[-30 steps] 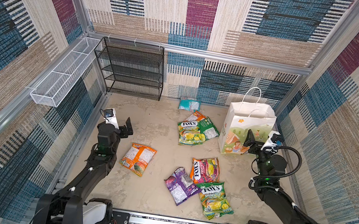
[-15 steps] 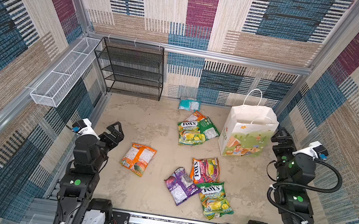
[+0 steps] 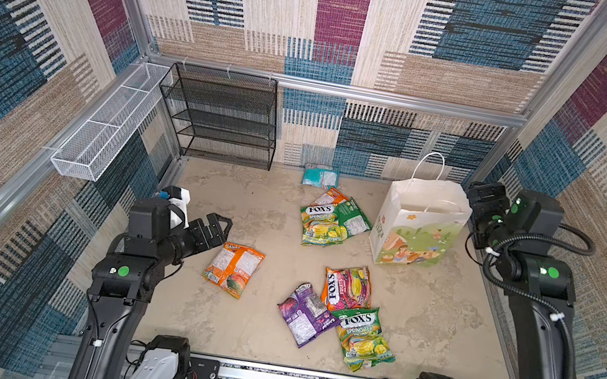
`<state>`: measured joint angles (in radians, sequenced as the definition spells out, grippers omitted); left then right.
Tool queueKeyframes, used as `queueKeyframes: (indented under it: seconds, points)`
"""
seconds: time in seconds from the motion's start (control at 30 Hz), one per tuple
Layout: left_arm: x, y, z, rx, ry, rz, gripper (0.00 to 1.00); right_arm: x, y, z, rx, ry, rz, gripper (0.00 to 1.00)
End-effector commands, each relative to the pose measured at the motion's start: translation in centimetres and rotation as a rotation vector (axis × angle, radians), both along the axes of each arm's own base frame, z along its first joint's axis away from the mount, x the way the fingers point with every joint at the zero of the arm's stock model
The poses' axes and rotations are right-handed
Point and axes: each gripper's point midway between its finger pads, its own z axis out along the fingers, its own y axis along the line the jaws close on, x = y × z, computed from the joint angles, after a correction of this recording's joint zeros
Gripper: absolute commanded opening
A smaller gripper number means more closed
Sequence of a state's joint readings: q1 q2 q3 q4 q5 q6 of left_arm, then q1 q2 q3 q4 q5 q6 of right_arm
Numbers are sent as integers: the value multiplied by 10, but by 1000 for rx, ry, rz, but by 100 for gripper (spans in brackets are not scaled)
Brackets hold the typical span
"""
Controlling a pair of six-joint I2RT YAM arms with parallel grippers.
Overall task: Place the snacks into the paper bag
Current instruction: Rotate the paper bag at the middle-right of the table.
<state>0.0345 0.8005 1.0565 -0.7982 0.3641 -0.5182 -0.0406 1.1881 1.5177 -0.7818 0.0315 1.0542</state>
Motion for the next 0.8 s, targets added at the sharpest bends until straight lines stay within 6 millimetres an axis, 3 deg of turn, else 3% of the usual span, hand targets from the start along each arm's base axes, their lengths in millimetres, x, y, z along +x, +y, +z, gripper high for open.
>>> queueKeyframes:
  seconds: [0.0,0.13,0.2,0.37,0.6,0.77]
  points:
    - [-6,-5,-4,36,-3,-65,99,-6,9,-30,80,146,15,98]
    - [-9,-2,-9,77,-6,-68,100,6,3,-35,87,177,-20,94]
    - [-11,-1,-13,89,-4,-71,100,11,1,-27,89,166,-28,93]
    - [-11,1,-23,97,-4,-63,99,21,6,-50,127,216,-9,83]
    - [-12,3,-31,100,-13,-49,99,30,-2,-90,136,283,-38,76]
    - [-12,5,-37,105,-6,-35,100,33,-3,-111,150,308,-45,63]
